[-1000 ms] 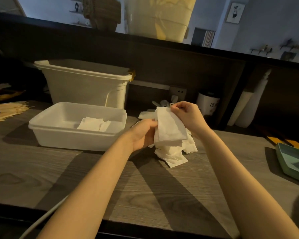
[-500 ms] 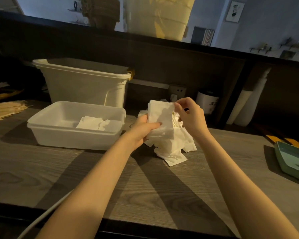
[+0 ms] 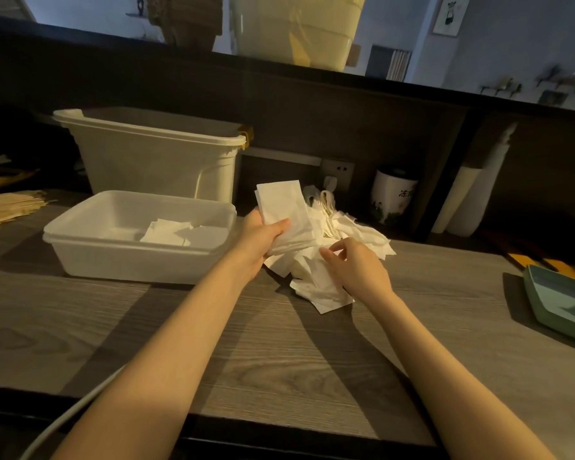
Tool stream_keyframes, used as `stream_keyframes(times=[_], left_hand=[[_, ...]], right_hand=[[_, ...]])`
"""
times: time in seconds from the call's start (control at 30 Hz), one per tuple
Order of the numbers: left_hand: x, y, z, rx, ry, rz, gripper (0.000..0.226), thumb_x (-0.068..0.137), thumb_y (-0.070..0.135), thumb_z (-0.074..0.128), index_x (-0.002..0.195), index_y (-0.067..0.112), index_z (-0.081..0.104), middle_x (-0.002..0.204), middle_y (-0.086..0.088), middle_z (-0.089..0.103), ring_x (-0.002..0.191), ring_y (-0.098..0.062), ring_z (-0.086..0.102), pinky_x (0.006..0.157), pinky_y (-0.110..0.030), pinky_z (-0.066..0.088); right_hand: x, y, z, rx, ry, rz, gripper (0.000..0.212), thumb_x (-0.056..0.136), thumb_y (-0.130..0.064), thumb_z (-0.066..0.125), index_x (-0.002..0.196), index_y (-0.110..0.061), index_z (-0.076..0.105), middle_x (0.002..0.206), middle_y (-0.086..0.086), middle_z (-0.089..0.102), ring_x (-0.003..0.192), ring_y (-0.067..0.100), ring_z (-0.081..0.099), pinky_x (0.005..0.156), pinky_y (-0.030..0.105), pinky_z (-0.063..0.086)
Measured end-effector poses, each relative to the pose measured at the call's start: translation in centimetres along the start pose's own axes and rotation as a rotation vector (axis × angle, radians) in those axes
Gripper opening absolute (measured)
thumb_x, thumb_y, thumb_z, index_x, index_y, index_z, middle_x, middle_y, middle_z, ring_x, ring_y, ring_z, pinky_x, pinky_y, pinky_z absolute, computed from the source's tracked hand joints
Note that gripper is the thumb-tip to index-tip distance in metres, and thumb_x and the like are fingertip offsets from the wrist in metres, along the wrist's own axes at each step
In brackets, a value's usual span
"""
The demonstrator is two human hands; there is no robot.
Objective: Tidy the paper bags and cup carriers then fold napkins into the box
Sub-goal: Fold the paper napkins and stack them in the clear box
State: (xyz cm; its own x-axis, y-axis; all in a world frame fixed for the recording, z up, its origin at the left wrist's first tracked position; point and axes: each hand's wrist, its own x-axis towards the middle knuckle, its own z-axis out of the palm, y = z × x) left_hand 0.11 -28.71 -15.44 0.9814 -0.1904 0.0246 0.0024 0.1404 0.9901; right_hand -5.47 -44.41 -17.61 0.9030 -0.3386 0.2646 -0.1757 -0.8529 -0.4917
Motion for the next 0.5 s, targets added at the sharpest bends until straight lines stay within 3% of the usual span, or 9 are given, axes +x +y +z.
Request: stream_keyframes(times=[0.17,0.27,0.37,0.5], left_hand=[[-0.03,0.04,0.00,-0.001,-0.010,-0.010,0.046,0.091,0.008,0.056,0.134,0.015,0.043,0.127,-0.006,0.055,0.115,-0.023,0.054,0.096,-0.043,0.048],[-0.18,0.08,0.03,0.002,-0.015,-0.009,0.046,0.091,0.008,0.055,0.135,0.015,0.043,0.128,-0.007,0.054,0.115,-0.023,0.054,0.096,-0.042,0.048],[-0.26,0.06,0.14,0.015,-0.013,-0.008,0.046,0.091,0.008,0.055,0.135,0.015,0.043,0.127,-0.006,0.054,0.113,-0.022,0.054,0.096,-0.042,0.048],[-0.19,-0.01,0.02,0.022,-0.006,-0.006,0.045,0.091,0.009,0.056,0.134,0.015,0.043,0.126,-0.006,0.055,0.112,-0.022,0.055,0.096,-0.042,0.048]], right_hand=[[-0.12,-0.12,1.00,-0.008,-0.020,0.062,0.061,0.084,-0.061,0.054,0.127,-0.019,0.050,0.131,0.003,0.049,0.122,0.023,0.043,0.089,0.039,0.044],[-0.12,0.03,0.95,-0.062,-0.063,0.063,0.062,0.082,-0.062,0.056,0.126,-0.017,0.054,0.133,0.007,0.045,0.128,0.027,0.033,0.096,0.038,0.037],[-0.17,0.17,0.94,0.006,-0.055,0.060,0.053,0.080,-0.057,0.062,0.118,-0.020,0.059,0.125,0.003,0.050,0.120,0.023,0.040,0.091,0.035,0.041],[-0.21,-0.16,0.36,0.249,0.000,0.057,0.022,0.084,-0.043,0.065,0.096,-0.024,0.061,0.102,-0.007,0.062,0.085,0.007,0.054,0.064,0.023,0.041]])
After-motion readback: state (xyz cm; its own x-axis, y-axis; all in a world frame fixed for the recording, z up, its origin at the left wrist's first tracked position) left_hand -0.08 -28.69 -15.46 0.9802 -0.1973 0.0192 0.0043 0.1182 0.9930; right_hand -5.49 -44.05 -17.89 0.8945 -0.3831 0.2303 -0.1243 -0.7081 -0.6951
